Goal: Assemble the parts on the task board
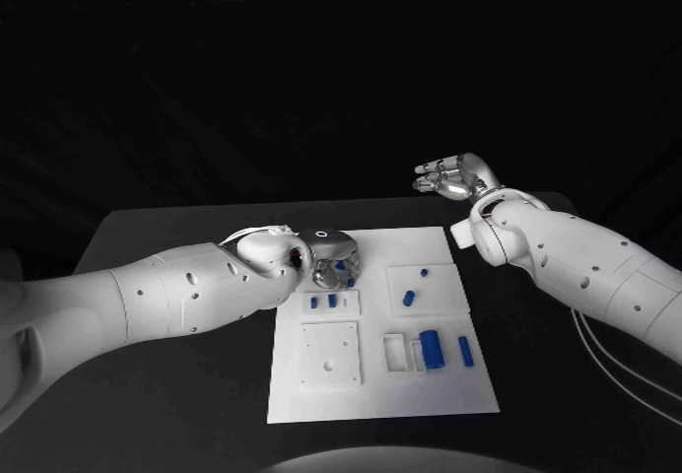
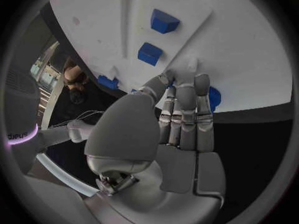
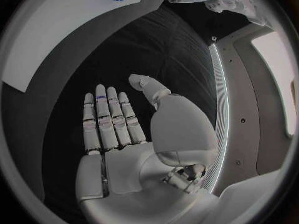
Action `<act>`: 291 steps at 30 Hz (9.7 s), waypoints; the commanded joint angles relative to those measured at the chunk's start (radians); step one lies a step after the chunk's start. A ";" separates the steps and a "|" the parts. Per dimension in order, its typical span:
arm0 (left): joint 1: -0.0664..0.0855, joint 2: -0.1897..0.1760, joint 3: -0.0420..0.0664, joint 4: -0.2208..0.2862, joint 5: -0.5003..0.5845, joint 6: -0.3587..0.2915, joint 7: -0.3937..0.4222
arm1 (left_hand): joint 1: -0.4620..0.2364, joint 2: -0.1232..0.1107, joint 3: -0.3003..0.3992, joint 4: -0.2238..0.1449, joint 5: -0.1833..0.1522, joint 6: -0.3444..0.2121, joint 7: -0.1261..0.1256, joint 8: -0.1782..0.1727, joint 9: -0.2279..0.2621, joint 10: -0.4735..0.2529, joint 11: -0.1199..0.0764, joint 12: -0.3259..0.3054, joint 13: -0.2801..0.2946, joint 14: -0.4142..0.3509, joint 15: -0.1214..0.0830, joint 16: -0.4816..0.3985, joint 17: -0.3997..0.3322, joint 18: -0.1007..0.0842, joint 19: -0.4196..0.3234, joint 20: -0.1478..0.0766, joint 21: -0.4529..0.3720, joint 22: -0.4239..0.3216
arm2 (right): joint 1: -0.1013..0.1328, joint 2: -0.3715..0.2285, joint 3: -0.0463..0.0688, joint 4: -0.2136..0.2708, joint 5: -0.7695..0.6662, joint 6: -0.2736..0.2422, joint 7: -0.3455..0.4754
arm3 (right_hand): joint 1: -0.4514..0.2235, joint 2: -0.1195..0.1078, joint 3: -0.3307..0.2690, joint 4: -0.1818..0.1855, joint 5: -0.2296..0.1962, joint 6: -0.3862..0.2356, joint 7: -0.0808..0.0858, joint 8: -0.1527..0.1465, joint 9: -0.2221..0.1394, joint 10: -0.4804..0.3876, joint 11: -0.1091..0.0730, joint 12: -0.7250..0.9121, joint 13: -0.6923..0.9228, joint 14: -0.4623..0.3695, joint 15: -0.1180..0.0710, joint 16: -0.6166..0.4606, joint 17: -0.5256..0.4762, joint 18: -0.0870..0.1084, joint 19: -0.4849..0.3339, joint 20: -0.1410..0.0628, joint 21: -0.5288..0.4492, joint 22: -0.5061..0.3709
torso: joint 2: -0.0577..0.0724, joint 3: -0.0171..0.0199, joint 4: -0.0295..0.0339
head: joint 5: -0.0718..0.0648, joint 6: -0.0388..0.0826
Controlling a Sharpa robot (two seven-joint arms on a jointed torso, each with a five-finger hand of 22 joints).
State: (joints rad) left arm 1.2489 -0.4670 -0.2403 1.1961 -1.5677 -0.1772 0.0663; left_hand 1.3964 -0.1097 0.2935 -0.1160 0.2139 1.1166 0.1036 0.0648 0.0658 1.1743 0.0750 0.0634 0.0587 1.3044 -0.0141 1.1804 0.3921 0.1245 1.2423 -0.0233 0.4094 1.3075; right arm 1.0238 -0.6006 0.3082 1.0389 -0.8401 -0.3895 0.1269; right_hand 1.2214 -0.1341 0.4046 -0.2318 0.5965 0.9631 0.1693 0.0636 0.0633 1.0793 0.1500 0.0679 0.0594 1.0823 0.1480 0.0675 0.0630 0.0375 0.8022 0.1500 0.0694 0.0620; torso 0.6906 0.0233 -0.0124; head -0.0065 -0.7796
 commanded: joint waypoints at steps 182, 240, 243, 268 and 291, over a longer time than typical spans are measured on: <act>-0.035 -0.144 0.024 0.074 0.140 -0.026 -0.045 | 0.023 0.038 0.002 -0.030 -0.056 -0.071 -0.022 -0.003 -0.004 0.190 -0.062 -0.001 0.002 0.062 -0.049 -0.010 0.021 -0.033 0.019 -0.057 0.060 0.018 | -0.010 -0.014 0.000 -0.001 -0.046 0.020 0.014 | -0.001 0.001 0.007 -0.006 0.031 -0.016 0.000 -0.003 -0.002 -0.010 0.001 -0.004 -0.001 -0.023 0.006 -0.004 -0.002 0.006 -0.041 0.006 -0.007 -0.003 | -0.001 -0.0001 0.0009 | -0.001 -0.005; -0.033 -0.254 0.143 -0.006 1.296 -0.040 0.307 | 0.012 0.093 -0.295 0.033 -0.118 -0.085 0.034 -0.001 -0.002 -0.076 0.055 -0.003 -0.001 -0.175 0.143 -1.118 -0.325 -0.038 -0.209 0.137 -0.344 -0.913 | -0.147 -0.277 -0.019 0.479 -1.029 0.263 -0.296 | 0.022 -0.037 0.022 -0.028 -0.305 0.185 -0.060 -0.001 0.004 0.125 -0.079 -0.009 0.000 0.369 -0.178 0.748 0.496 0.095 0.599 -0.204 0.436 0.267 | -0.007 -0.0086 -0.0009 | -0.017 0.031; -0.033 -0.254 0.143 -0.005 1.298 -0.043 0.308 | 0.013 0.096 -0.298 0.031 -0.114 -0.083 0.034 -0.001 -0.002 -0.077 0.056 -0.002 0.000 -0.186 0.147 -1.120 -0.326 -0.032 -0.204 0.144 -0.343 -0.967 | -0.155 -0.274 -0.022 0.480 -1.038 0.265 -0.299 | 0.025 -0.042 0.029 -0.022 -0.307 0.185 -0.061 -0.001 0.005 0.126 -0.079 -0.010 0.000 0.368 -0.178 0.757 0.499 0.095 0.603 -0.203 0.436 0.272 | -0.006 -0.0079 -0.0008 | -0.017 0.030; -0.033 -0.253 0.143 -0.001 1.311 -0.027 0.299 | 0.008 0.105 -0.302 0.027 -0.113 -0.085 0.041 -0.001 -0.002 -0.077 0.063 -0.002 0.000 -0.180 0.146 -1.119 -0.326 -0.032 -0.157 0.141 -0.334 -1.155 | -0.174 -0.225 -0.045 0.436 -1.087 0.218 -0.316 | 0.034 -0.053 0.171 0.011 -0.377 0.211 -0.066 -0.001 0.006 0.163 -0.089 -0.010 0.000 0.359 -0.185 0.791 0.499 0.091 0.587 -0.211 0.457 0.344 | -0.007 -0.0084 -0.0017 | -0.012 0.024; -0.033 -0.254 0.143 -0.007 1.312 -0.013 0.289 | 0.009 0.110 -0.302 0.028 -0.115 -0.084 0.041 -0.001 -0.002 -0.077 0.063 -0.003 -0.001 -0.180 0.146 -1.119 -0.325 -0.032 -0.156 0.141 -0.334 -1.165 | -0.177 -0.214 -0.050 0.442 -1.167 0.193 -0.371 | 0.078 -0.012 0.279 0.012 -0.545 0.330 -0.099 0.001 0.057 0.315 -0.134 -0.008 0.006 0.357 -0.223 0.799 0.510 0.065 0.585 -0.249 0.465 0.388 | -0.008 -0.0079 -0.0021 | -0.012 0.019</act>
State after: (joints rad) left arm 1.2151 -0.7218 -0.0982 1.1894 -0.2638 -0.2068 0.3518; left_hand 1.4059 -0.0058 -0.0061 -0.0873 0.0996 1.0341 0.1393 0.0668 0.0631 1.1003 0.1339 0.0596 0.0592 1.1236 0.1341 0.0612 0.0672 0.0854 1.0777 0.1161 0.0693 0.1438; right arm 0.8480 -0.8160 0.2585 1.4772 -1.9635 -0.1812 -0.2186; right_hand 1.2877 -0.1498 0.6792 -0.2194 0.0542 1.2852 0.0700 0.0597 0.1202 1.3747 0.0298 0.0573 0.0595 1.4380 -0.0684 0.8664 0.5718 0.0921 1.3865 -0.0950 0.5378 0.4485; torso 0.6830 0.0152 -0.0143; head -0.0188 -0.7609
